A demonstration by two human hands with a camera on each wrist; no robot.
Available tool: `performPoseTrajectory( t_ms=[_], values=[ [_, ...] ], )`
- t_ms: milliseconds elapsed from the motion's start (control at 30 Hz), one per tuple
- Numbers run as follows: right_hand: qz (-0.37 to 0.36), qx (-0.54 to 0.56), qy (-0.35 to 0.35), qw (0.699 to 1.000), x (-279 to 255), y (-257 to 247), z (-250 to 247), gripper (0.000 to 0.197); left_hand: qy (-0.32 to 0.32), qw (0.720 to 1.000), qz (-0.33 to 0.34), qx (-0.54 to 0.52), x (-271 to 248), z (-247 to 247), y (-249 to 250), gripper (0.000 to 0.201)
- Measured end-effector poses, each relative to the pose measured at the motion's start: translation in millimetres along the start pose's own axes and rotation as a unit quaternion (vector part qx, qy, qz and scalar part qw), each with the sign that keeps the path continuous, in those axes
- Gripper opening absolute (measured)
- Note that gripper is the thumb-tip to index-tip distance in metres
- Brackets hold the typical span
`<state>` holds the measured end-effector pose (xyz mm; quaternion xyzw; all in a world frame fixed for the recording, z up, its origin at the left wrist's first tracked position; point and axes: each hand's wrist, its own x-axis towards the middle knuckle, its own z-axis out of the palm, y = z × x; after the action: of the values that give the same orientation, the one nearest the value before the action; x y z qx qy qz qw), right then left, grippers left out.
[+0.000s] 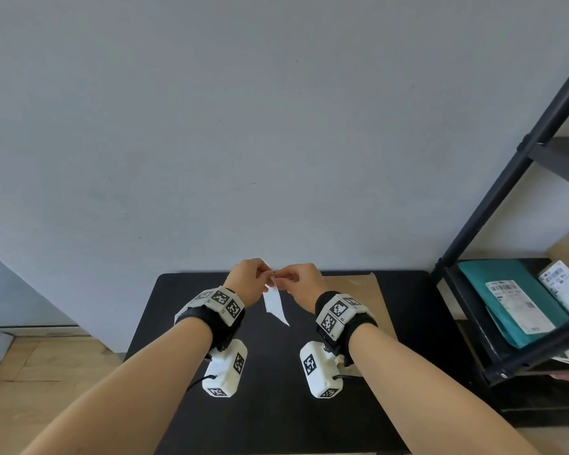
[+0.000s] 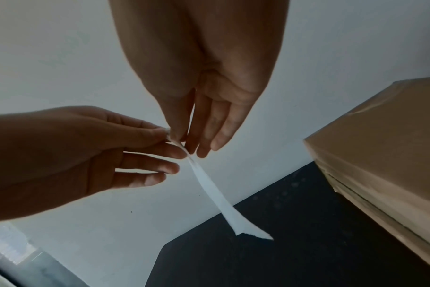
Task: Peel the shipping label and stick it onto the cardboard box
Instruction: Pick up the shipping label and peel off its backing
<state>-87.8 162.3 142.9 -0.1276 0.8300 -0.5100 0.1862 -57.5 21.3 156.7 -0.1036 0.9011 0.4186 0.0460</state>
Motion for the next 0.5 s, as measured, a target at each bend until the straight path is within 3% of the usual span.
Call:
performPoseTrajectory(
  t_ms=[500],
  values=[
    [-0.001,-0.018,-0.003,1.000,0.4,0.0,-3.5,0.024,0.007,1.000,0.009,-0.021,-2.8,1.3,4.8,0.015]
  ],
)
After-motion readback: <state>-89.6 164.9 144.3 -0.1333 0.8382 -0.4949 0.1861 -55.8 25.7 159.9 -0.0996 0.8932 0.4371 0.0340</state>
